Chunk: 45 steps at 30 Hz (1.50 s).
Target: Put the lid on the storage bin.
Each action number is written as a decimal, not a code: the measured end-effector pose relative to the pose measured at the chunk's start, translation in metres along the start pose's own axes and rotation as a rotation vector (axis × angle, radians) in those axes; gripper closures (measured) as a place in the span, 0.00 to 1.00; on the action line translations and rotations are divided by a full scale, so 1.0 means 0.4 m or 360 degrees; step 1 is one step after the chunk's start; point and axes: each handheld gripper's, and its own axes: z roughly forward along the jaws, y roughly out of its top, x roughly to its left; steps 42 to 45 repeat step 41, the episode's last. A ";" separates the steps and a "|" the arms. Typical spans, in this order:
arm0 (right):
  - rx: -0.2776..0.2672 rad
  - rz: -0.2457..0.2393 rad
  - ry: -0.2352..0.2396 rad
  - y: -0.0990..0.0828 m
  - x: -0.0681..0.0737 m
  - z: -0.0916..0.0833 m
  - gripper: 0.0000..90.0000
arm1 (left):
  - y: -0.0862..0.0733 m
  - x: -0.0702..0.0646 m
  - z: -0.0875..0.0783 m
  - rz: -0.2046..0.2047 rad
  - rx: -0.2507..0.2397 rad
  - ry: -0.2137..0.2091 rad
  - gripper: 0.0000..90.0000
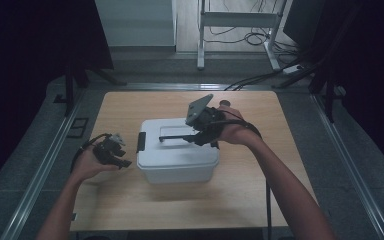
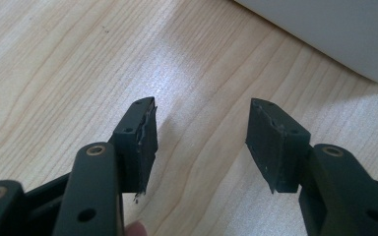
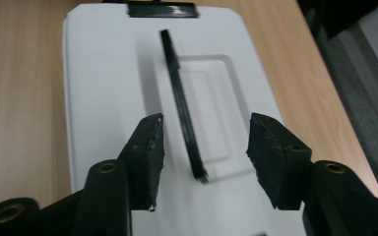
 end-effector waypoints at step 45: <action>-0.0262 0.0739 -0.0302 -0.476 -0.003 -0.101 0.43 | -0.020 -0.008 -0.008 -0.0004 -0.0155 0.0049 0.46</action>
